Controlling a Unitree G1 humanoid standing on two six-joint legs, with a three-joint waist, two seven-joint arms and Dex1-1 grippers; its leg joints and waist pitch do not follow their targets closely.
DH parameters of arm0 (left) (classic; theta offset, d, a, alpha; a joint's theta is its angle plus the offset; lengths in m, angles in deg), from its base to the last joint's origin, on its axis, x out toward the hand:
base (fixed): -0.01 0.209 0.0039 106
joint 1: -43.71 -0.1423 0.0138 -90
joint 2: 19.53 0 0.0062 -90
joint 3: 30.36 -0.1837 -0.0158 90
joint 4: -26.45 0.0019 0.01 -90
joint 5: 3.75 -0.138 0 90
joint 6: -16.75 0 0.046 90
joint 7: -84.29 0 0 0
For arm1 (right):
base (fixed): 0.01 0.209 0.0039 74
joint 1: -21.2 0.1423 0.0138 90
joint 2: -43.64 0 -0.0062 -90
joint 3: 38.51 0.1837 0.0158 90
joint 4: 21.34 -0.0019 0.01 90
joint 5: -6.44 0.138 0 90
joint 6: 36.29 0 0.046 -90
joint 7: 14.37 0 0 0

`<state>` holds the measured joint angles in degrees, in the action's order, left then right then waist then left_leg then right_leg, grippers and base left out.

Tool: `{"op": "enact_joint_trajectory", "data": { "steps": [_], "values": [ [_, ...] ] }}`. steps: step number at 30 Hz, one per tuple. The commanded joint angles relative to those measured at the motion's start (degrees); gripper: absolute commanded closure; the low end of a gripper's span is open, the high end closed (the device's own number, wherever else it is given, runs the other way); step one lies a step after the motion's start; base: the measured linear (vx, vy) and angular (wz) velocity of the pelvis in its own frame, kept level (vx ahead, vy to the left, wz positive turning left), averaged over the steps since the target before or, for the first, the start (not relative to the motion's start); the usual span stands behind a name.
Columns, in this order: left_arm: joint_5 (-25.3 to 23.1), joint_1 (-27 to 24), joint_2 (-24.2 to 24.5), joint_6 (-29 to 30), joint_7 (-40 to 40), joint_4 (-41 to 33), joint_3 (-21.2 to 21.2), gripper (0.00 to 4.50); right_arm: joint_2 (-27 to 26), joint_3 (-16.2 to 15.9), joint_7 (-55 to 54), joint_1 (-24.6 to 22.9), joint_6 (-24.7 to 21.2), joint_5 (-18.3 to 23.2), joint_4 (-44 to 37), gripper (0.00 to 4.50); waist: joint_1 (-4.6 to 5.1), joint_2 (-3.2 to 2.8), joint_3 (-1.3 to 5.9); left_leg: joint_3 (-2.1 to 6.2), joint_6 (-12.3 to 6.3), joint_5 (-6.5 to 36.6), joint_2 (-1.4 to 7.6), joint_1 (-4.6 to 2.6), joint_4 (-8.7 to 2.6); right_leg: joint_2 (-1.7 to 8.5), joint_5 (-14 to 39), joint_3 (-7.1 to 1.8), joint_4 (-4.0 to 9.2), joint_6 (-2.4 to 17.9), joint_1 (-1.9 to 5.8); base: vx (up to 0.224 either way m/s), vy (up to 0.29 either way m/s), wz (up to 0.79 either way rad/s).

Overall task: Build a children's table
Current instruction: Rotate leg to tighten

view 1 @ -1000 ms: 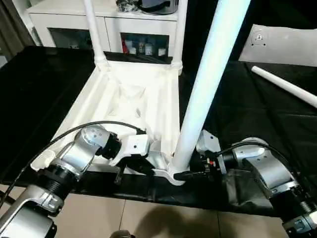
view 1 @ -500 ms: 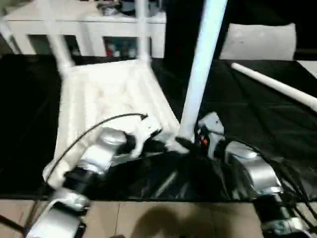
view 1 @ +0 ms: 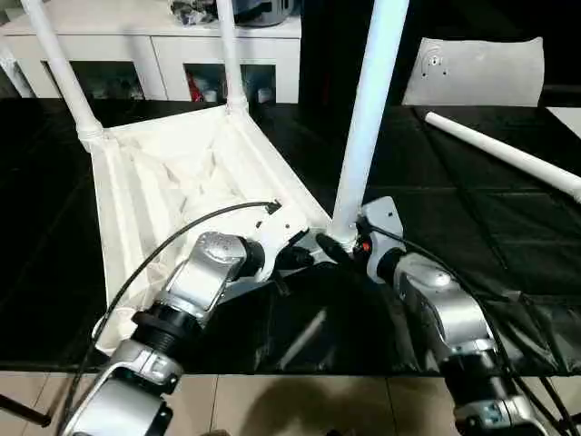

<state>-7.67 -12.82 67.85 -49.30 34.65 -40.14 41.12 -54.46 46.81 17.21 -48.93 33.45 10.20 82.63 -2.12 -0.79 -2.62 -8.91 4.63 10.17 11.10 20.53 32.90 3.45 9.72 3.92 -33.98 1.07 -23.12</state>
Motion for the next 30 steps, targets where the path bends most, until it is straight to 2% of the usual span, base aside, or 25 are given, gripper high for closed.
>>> {"op": "enact_joint_trajectory", "data": {
  "steps": [1,2,3,4,8,9,11,12,14,16,18,19,22,25,30],
  "values": [
    [-0.49,0.48,1.69,-4.17,-2.31,-2.03,-0.03,4.50,1.05,-5.17,9.48,-1.29,1.46,3.23,-3.16,0.07,-0.52,0.25,3.68,-0.01,-3.03,10.56,1.29,0.32,-3.20,3.91,15.43,-2.56,4.49,8.45,3.45,0.000,0.000,0.00],
    [-0.35,0.19,2.62,-5.35,-4.17,-2.30,-0.45,4.50,2.32,-5.13,11.41,-1.48,2.10,3.65,-3.58,0.07,-0.61,-0.08,3.70,0.03,-3.43,9.75,1.39,0.37,-3.18,3.91,12.81,-2.55,4.24,9.48,3.50,0.000,0.000,0.00],
    [0.06,-0.07,3.57,-6.61,-6.23,-2.51,-0.90,4.50,4.30,-5.14,14.65,-1.61,3.04,4.33,-3.99,0.07,-0.55,0.05,3.64,-0.05,-3.72,9.80,1.42,0.38,-3.16,3.90,11.58,-2.53,4.15,10.18,3.52,0.000,0.000,0.00],
    [0.06,-0.07,3.57,-6.61,-6.23,-2.51,-0.90,4.50,4.30,-5.14,14.65,-1.61,3.04,4.33,-3.99,0.07,-0.62,0.06,3.62,-0.04,-3.83,10.08,1.45,0.39,-3.15,4.00,11.69,-2.50,4.17,10.43,3.55,0.000,0.000,0.00],
    [1.86,-1.04,8.53,-11.71,-15.99,-3.78,-3.87,4.50,9.01,-4.81,22.62,-1.49,4.06,6.48,-4.95,0.07,-1.00,-0.08,3.50,-0.10,-3.94,11.20,1.55,0.25,-3.23,4.00,13.44,-2.55,4.22,10.69,3.51,0.000,0.000,0.00],
    [1.58,-0.94,9.46,-13.03,-17.49,-3.50,-4.54,4.50,10.07,-4.87,24.47,-1.29,4.06,6.87,-5.00,0.07,-1.16,-0.45,3.49,-0.01,-3.83,11.55,1.55,0.12,-3.26,4.00,13.90,-2.50,4.21,10.66,3.40,0.000,0.000,0.00],
    [1.54,-0.62,11.04,-15.08,-20.79,-2.90,-5.49,4.50,12.72,-5.29,28.98,-0.69,3.94,7.65,-4.87,0.07,-1.38,-0.10,3.40,-0.10,-3.20,12.37,1.67,-0.04,-3.32,4.03,15.62,-2.49,4.44,10.44,3.28,0.000,0.000,0.00],
    [1.54,-0.62,11.04,-15.08,-20.79,-2.90,-5.49,4.50,12.72,-5.29,28.98,-0.69,3.94,7.65,-4.87,0.07,-1.58,-0.29,3.48,-0.07,-3.21,12.67,1.71,-0.23,-3.26,4.08,15.82,-2.50,4.36,10.51,3.12,0.000,0.000,0.00],
    [1.65,-0.30,12.20,-16.81,-23.97,-2.22,-6.07,4.50,15.10,-6.33,33.00,-0.01,3.96,7.80,-4.32,0.07,-2.01,-0.24,3.25,-0.22,-3.06,13.38,1.83,-0.36,-3.34,3.97,15.75,-2.62,4.37,10.90,3.05,0.000,0.000,0.00],
    [1.58,-0.12,13.36,-18.26,-27.32,-1.87,-6.83,4.50,16.94,-8.19,36.43,0.73,4.99,7.02,-3.55,0.07,-2.52,-0.05,3.39,-0.17,-2.89,12.90,1.85,-0.28,-3.33,4.05,15.67,-2.59,4.12,10.72,3.29,0.000,0.000,0.00],
    [1.58,-0.01,13.96,-19.21,-28.63,-1.74,-7.49,4.50,17.53,-8.94,37.47,1.01,5.72,6.59,-3.20,0.07,-2.89,-0.08,3.34,-0.31,-2.83,12.92,1.91,-0.47,-3.28,4.20,15.93,-2.72,4.24,10.65,3.04,0.000,0.000,0.00],
    [2.07,0.06,14.42,-19.88,-29.98,-1.77,-8.10,4.50,17.94,-9.92,38.52,1.46,6.94,5.86,-2.34,0.07,-3.13,0.10,3.41,-0.27,-2.69,12.56,1.89,-0.31,-3.31,4.23,16.19,-2.65,4.16,10.51,3.16,0.000,0.000,0.00],
    [2.29,0.10,14.52,-20.13,-30.84,-1.82,-8.39,4.50,17.95,-10.50,39.16,1.78,7.94,5.33,-1.53,0.07,-3.20,0.02,3.45,-0.23,-2.36,12.46,1.90,-0.35,-3.32,4.20,16.05,-2.63,4.03,10.61,3.13,0.000,0.000,0.00],
    [2.15,0.10,14.46,-21.28,-32.25,-1.58,-8.91,4.50,17.79,-11.24,40.07,2.48,9.83,5.08,0.52,0.07,-3.31,0.27,3.47,-0.25,-2.45,12.28,1.85,-0.29,-3.28,4.23,16.08,-2.62,4.01,10.65,3.17,0.000,0.000,0.00],
    [2.26,-0.14,14.62,-21.93,-33.67,-1.81,-9.28,4.50,17.54,-11.57,40.19,3.23,12.10,4.74,2.63,0.07,-3.44,0.29,3.49,-0.29,-2.48,11.89,1.81,-0.29,-3.23,4.24,16.68,-2.62,4.02,10.31,3.17,0.000,0.000,0.00]
  ]
}}
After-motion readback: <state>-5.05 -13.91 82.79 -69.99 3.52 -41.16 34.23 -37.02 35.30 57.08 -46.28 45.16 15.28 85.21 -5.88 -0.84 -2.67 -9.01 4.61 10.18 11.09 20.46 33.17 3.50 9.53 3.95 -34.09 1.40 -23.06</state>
